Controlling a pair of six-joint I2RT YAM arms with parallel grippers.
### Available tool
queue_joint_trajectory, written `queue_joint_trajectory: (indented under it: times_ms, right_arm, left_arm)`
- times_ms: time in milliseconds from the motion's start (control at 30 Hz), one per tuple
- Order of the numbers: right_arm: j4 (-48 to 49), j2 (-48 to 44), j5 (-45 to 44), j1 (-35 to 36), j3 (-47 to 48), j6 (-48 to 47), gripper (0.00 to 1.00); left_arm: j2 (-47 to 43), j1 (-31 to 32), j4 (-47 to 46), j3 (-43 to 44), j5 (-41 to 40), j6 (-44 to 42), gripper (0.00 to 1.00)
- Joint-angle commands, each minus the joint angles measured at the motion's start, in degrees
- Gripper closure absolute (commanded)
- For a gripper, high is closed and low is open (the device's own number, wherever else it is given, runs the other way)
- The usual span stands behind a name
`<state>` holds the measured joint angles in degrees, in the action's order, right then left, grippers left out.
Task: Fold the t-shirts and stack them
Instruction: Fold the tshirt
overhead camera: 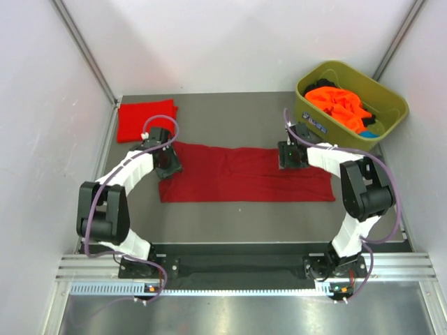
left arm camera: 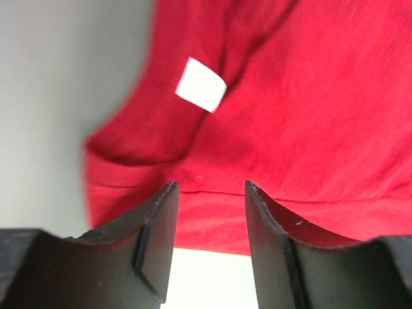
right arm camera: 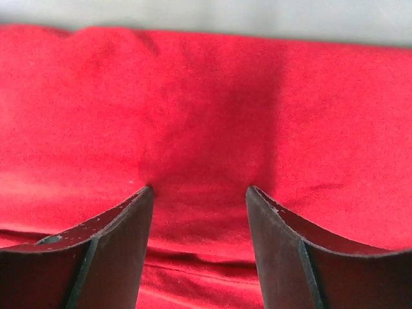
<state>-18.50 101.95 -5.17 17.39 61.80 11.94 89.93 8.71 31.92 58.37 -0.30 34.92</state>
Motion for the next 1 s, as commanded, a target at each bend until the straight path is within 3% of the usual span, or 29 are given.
queue_joint_trajectory:
  times_ms: [0, 333, 467, 533, 733, 967]
  right_arm:
    - [0.6, -2.4, -5.7, -0.2, -2.8, 3.3, 0.39]
    - [-1.4, -10.9, -11.4, -1.5, -10.9, 9.3, 0.39]
    - [-2.3, -13.9, -13.0, -2.4, -12.7, 9.5, 0.39]
    - [-2.6, -15.2, -13.4, -3.2, -13.4, 9.7, 0.39]
    - [-2.8, -16.4, -12.1, -4.8, -14.3, 10.8, 0.39]
    - [-4.9, -19.1, -11.6, -4.8, -8.6, 9.2, 0.39]
  left_arm:
    - [-7.1, -0.3, 2.0, 4.6, -11.6, -1.0, 0.48]
    - [-12.6, -5.4, -0.5, -1.8, -8.1, 0.6, 0.48]
    - [-12.1, -10.0, -1.1, -5.1, 2.5, 2.2, 0.48]
    - [-12.7, -11.9, -1.3, -6.9, 3.5, 2.3, 0.48]
    - [-13.7, -12.5, -1.2, -10.0, 2.3, 3.1, 0.48]
    - [-6.5, -14.6, -2.1, -10.3, -1.8, 2.7, 0.47]
